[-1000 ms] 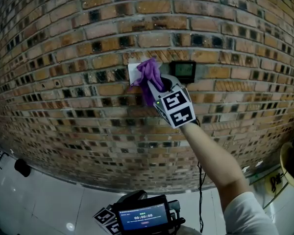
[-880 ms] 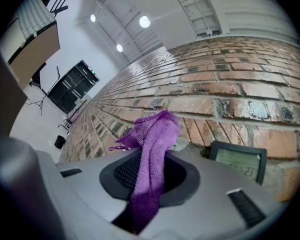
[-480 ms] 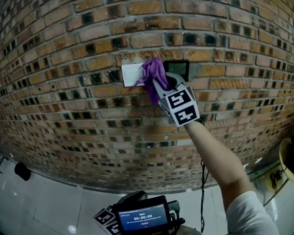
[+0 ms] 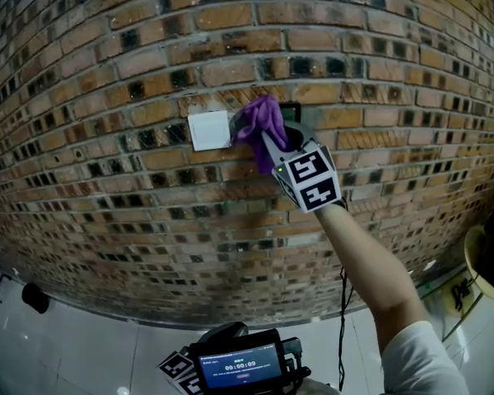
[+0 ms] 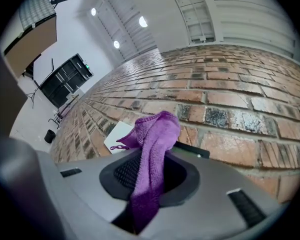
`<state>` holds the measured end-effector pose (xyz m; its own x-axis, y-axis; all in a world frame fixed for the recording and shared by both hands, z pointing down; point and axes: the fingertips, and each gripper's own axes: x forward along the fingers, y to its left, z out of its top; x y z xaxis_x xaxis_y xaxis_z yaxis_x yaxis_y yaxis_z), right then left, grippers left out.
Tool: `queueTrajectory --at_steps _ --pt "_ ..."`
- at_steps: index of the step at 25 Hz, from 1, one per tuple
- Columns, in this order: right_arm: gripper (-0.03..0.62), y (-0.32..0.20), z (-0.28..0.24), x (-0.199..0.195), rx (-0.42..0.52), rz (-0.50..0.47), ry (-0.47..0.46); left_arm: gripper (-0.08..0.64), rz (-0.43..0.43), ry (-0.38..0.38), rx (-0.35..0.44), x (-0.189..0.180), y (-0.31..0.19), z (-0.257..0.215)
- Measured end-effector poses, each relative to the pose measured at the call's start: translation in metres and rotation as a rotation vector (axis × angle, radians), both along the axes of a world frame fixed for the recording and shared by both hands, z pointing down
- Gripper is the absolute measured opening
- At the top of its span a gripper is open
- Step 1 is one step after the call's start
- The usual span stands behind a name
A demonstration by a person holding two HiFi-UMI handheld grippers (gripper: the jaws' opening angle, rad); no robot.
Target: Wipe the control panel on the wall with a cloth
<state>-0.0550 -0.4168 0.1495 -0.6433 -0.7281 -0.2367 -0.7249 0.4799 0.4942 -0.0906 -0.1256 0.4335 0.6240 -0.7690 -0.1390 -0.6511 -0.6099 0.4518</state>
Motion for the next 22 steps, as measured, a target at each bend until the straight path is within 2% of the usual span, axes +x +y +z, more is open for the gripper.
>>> queueTrajectory --at_steps 22 --pt "0.083 -0.005 -0.01 0.062 0.025 0.079 -0.035 0.032 0.03 -0.008 0.001 0.015 -0.003 -0.003"
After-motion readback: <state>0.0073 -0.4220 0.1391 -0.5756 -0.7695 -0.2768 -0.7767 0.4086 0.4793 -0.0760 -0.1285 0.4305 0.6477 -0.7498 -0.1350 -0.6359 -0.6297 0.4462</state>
